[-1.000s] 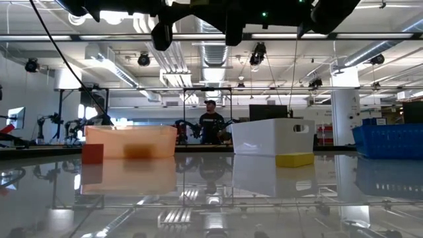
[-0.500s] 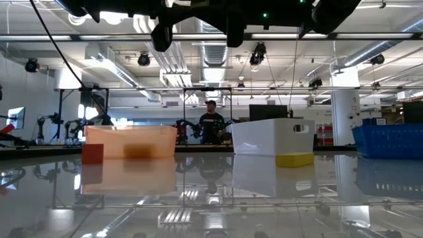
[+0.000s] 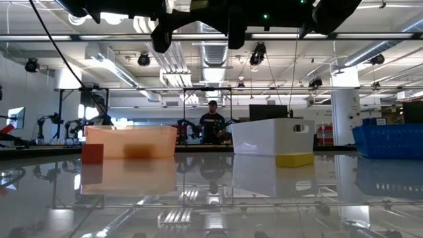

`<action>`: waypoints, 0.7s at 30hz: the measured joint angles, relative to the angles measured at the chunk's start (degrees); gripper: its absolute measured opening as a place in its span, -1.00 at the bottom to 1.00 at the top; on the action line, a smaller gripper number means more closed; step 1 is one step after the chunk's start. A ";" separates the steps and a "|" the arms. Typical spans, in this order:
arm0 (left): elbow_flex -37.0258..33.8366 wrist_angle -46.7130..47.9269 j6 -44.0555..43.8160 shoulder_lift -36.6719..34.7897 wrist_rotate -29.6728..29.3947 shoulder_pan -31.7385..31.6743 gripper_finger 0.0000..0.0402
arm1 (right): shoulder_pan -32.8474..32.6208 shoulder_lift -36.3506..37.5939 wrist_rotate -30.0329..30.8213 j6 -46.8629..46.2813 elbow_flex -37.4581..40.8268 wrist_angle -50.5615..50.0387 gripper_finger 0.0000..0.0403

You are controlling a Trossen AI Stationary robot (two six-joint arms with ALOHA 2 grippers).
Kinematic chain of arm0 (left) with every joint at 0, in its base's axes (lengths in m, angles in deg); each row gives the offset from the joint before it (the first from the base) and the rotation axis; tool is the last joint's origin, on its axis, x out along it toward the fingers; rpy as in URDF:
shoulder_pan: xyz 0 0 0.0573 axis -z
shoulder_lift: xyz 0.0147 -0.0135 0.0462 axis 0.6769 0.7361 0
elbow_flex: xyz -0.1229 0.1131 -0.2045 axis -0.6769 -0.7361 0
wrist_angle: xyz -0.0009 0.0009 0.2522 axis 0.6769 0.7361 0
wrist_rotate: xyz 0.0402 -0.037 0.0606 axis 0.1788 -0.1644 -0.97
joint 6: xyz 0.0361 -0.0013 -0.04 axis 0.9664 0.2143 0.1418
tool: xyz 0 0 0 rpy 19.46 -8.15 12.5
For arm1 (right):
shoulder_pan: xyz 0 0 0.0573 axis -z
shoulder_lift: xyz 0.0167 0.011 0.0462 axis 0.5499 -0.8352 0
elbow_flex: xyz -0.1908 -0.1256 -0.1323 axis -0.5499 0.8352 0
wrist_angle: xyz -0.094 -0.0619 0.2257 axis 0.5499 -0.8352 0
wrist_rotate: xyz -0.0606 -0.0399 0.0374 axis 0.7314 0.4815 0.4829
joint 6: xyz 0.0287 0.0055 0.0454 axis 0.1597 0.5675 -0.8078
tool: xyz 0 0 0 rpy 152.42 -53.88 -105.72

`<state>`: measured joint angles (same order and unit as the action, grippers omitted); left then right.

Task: Sort & place blocks by color
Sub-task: Put the green block into the blue bin

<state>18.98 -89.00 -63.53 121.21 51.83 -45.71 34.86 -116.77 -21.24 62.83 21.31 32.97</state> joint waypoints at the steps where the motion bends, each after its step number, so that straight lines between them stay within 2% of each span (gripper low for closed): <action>1: 0.00 0.03 0.02 -0.10 0.01 -0.18 -0.27 | 0.00 0.00 0.00 -0.04 0.00 -0.56 -0.23; 9: -0.04 4.82 7.15 -5.16 0.09 -2.15 -0.26 | -0.11 0.38 5.14 -2.57 0.05 -6.74 -0.23; 14: -0.07 8.59 16.16 -8.07 0.02 -2.48 -0.26 | -0.11 1.91 8.62 -10.30 0.09 -14.13 -0.22; 17: -0.07 10.19 20.82 -9.32 -0.72 -2.48 -0.26 | -0.11 3.50 13.61 -15.99 0.09 -20.19 -0.22; 21: -0.09 14.25 22.05 -10.28 -2.27 -2.54 -0.26 | -0.09 7.22 20.67 -26.71 0.09 -31.49 -0.22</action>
<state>18.89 -74.75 -41.48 110.93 49.55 -48.25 34.77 -109.54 -0.57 36.13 21.40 1.48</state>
